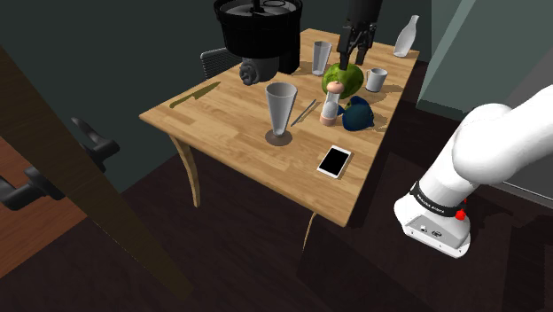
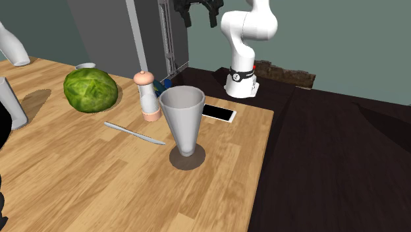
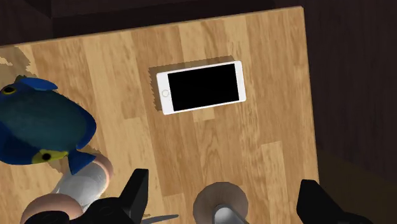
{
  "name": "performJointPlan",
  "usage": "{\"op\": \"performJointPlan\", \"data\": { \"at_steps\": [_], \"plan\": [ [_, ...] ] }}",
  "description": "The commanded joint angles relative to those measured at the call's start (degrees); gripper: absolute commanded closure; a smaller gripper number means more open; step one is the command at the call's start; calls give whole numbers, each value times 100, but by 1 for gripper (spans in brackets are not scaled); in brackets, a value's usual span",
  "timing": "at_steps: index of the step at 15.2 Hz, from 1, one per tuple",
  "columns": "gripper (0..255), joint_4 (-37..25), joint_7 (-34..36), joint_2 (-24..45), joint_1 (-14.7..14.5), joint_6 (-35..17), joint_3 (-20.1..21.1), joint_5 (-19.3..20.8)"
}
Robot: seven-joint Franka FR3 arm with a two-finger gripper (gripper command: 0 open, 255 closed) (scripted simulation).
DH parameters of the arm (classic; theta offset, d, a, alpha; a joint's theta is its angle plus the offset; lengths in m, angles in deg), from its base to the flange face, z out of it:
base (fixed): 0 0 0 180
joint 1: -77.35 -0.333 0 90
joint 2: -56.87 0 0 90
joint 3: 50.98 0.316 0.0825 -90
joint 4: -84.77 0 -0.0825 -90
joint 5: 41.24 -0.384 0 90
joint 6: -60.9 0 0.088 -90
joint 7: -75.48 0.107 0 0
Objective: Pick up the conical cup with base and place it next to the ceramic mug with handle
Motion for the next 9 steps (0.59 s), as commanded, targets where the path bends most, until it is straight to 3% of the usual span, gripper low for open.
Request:
{"op": "performJointPlan", "data": {
  "at_steps": [1, 9],
  "plan": [
    [0, -177, -115, 426, -42, -230, -51, -65],
    [0, -1202, -585, 2219, -182, -873, -187, -440]
  ]
}}
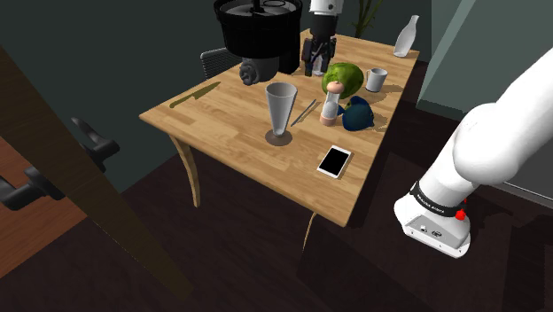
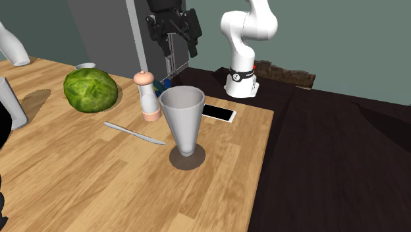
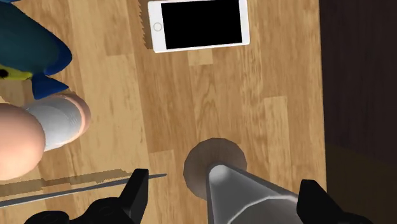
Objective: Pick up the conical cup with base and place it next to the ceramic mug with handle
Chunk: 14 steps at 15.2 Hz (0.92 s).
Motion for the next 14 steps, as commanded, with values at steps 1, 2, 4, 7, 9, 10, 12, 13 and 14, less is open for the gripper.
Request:
{"op": "performJointPlan", "data": {
  "at_steps": [1, 2, 4, 7, 9, 10, 12, 13, 14],
  "plan": [
    [0, -284, -106, 429, -30, -114, -10, -110],
    [0, -456, -163, 658, -37, -153, -15, -167],
    [0, -823, -274, 1118, -44, -209, -19, -283],
    [0, -1439, -423, 1816, -36, -234, -2, -453],
    [0, -1395, -432, 1847, -39, -309, 8, -465],
    [0, -1326, -437, 1853, -46, -384, 14, -471],
    [0, -1194, -446, 1869, -61, -533, 26, -485],
    [0, -1130, -451, 1878, -68, -607, 33, -493],
    [0, -1067, -456, 1889, -75, -681, 39, -501]
  ]
}}
